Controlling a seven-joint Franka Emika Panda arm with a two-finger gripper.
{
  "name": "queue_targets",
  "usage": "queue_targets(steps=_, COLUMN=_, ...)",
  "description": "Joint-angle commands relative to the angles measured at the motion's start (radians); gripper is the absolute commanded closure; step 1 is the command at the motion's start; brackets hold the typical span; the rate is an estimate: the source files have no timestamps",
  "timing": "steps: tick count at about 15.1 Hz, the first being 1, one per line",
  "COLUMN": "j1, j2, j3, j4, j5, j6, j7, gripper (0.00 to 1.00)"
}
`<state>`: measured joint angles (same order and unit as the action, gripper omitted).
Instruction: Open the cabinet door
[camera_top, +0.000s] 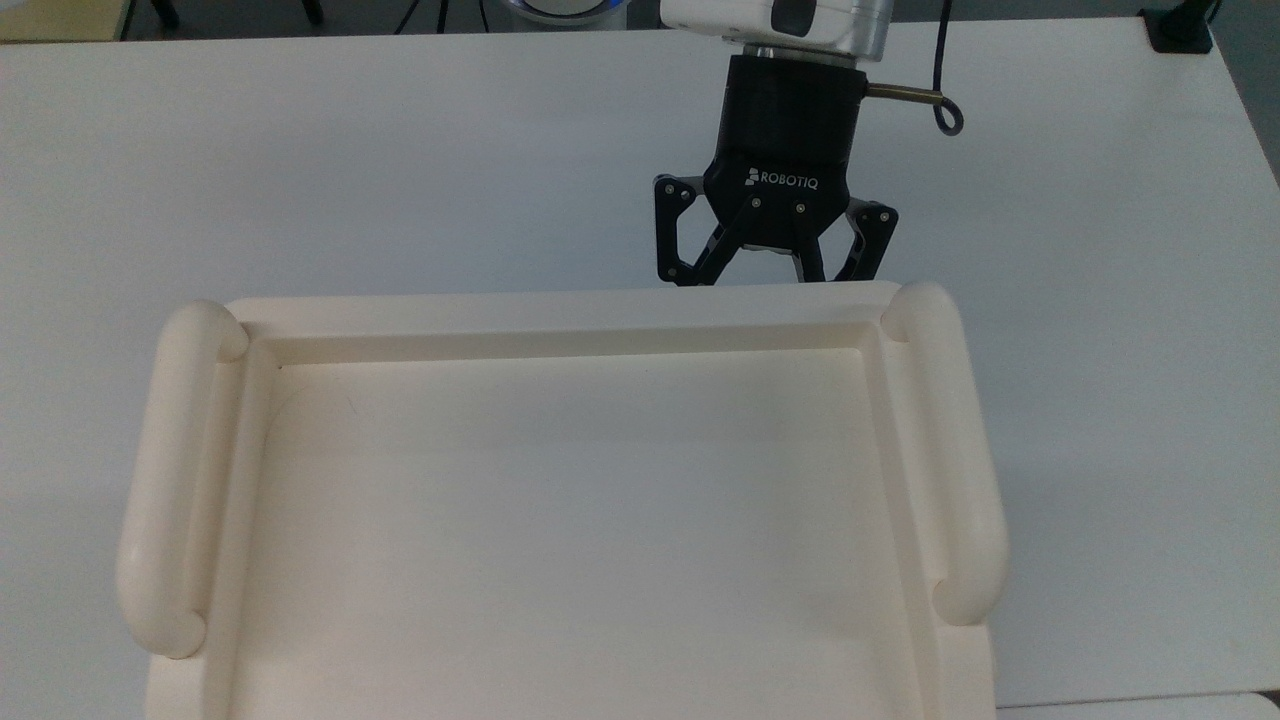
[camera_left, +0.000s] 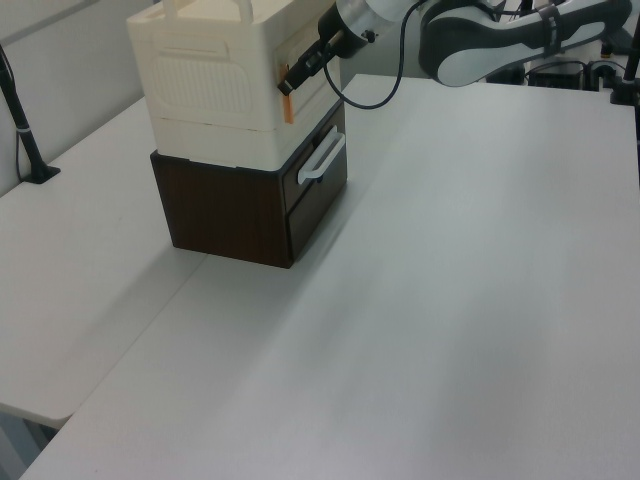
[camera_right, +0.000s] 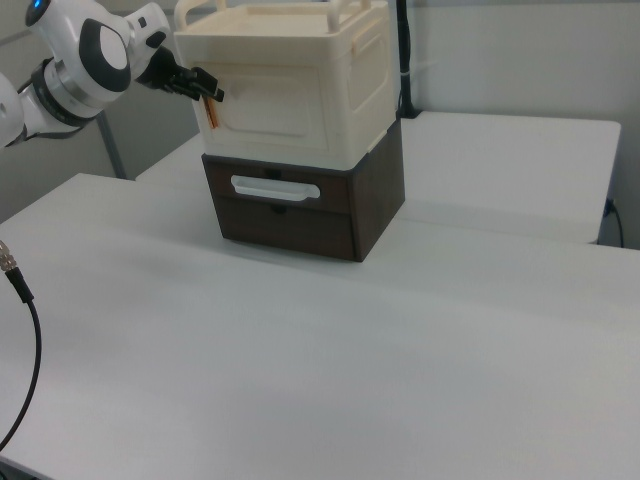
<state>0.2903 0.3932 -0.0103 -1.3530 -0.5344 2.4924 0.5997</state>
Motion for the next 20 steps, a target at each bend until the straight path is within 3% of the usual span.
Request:
queue_targets(steps=1, j1=0.01, j2=0.015, j3=-0.008, j4=0.018, j5=-0.036, j6=0.022, j7=0.051, gripper=0.42)
queue_targets(steps=6, j1=0.01, j2=0.013, j3=-0.005, j4=0.012, j5=-0.035, j6=0.017, j7=0.051, gripper=0.69)
queue_targets(steps=11, j1=0.01, j2=0.007, j3=-0.004, j4=0.009, j5=-0.021, j6=0.008, j7=0.051, gripper=0.87)
queue_targets(steps=15, j1=0.01, j2=-0.007, j3=-0.004, j4=-0.017, j5=-0.012, j6=-0.056, j7=0.052, gripper=0.9)
queue_targets(steps=20, j1=0.013, j2=-0.068, j3=-0.002, j4=-0.04, j5=0.068, j6=-0.209, j7=0.045, gripper=0.89)
